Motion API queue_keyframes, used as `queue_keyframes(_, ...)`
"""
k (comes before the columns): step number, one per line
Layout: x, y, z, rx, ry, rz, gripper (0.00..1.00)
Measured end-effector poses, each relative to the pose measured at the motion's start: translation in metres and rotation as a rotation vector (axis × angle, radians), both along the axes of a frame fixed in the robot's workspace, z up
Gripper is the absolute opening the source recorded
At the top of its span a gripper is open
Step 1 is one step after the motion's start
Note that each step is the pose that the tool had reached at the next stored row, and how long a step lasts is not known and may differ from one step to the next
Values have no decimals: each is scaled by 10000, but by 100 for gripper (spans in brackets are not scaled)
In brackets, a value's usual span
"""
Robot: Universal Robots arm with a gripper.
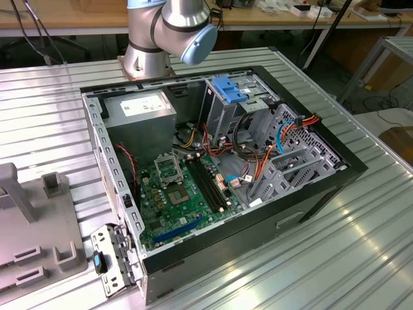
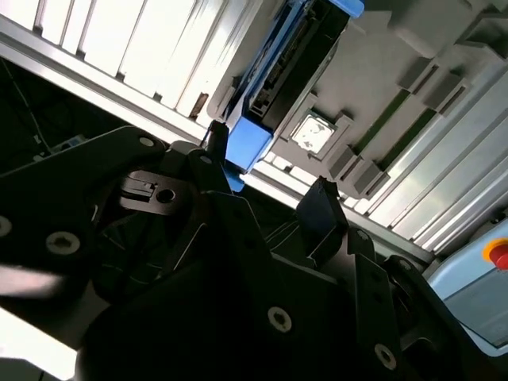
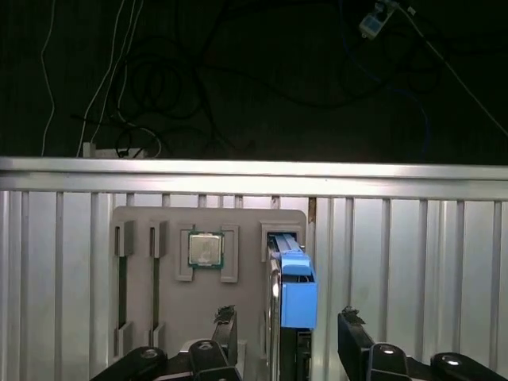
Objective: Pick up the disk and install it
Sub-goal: 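Pick up the disk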
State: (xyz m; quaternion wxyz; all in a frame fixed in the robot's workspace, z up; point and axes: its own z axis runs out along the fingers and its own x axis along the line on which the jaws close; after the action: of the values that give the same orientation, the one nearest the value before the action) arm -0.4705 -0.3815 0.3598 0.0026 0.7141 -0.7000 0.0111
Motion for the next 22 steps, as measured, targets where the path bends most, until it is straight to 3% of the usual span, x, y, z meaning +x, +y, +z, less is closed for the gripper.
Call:
queue_keyframes(5,-23,8,-145,0,1,-49,62)
queue_keyframes(12,-50,43,-257,0,2,-336,62)
queue_keyframes(19,-62,45,-481,0,16,-469,62)
queue_keyframes(22,-59,45,-488,1,13,-473,53)
